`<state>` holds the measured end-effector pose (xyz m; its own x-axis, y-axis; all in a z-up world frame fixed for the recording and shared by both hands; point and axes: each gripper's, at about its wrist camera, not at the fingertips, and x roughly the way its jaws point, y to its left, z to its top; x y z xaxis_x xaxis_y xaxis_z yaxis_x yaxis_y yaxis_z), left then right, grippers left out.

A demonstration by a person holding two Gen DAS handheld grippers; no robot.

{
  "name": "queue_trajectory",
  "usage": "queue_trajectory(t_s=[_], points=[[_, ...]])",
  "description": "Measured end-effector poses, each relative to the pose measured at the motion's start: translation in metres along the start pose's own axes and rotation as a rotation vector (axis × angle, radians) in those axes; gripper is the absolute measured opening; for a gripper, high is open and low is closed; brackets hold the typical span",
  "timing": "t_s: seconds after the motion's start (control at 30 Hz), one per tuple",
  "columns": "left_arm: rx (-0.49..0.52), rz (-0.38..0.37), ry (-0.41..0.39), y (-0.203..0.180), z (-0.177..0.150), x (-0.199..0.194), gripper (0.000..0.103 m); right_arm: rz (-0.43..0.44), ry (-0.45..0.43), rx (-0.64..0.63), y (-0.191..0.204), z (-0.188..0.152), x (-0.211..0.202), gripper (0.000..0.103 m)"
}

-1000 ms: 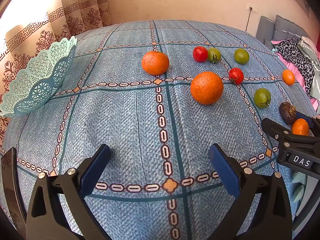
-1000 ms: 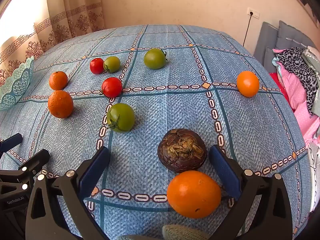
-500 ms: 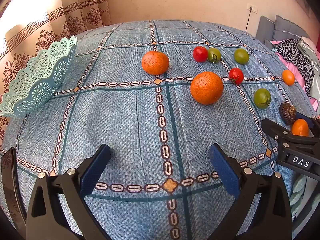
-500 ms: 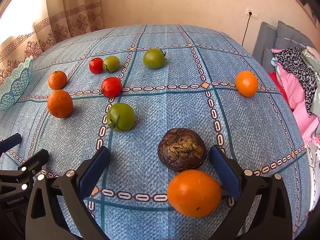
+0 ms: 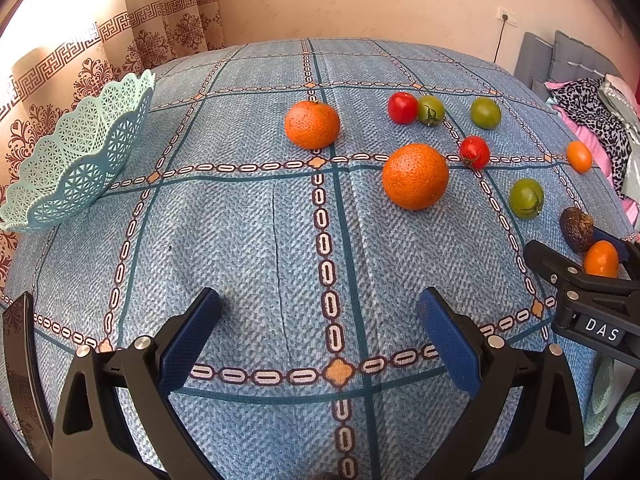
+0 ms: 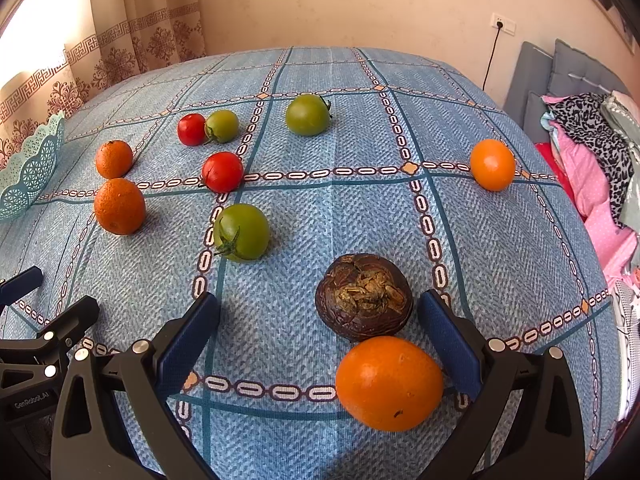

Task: Organize fruits

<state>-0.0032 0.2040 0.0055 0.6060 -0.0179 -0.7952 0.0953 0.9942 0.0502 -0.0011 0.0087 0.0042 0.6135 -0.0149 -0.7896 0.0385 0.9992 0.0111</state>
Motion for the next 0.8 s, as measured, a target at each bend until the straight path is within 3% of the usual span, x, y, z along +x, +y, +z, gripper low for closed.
queue_trajectory(t_s=[0.3,0.47,0.8], points=[[0.008,0.002,-0.008,0.000,0.000,-0.002,0.100,0.043,-0.015,0.013,-0.009,0.000,-0.001,0.098],[0.007,0.016,-0.051,0.002,-0.003,-0.011,0.100,0.084,-0.039,0.043,-0.016,0.000,-0.006,0.098],[0.079,0.069,-0.162,-0.018,-0.002,-0.038,0.100,0.101,-0.185,0.045,-0.017,0.002,-0.039,0.098]])
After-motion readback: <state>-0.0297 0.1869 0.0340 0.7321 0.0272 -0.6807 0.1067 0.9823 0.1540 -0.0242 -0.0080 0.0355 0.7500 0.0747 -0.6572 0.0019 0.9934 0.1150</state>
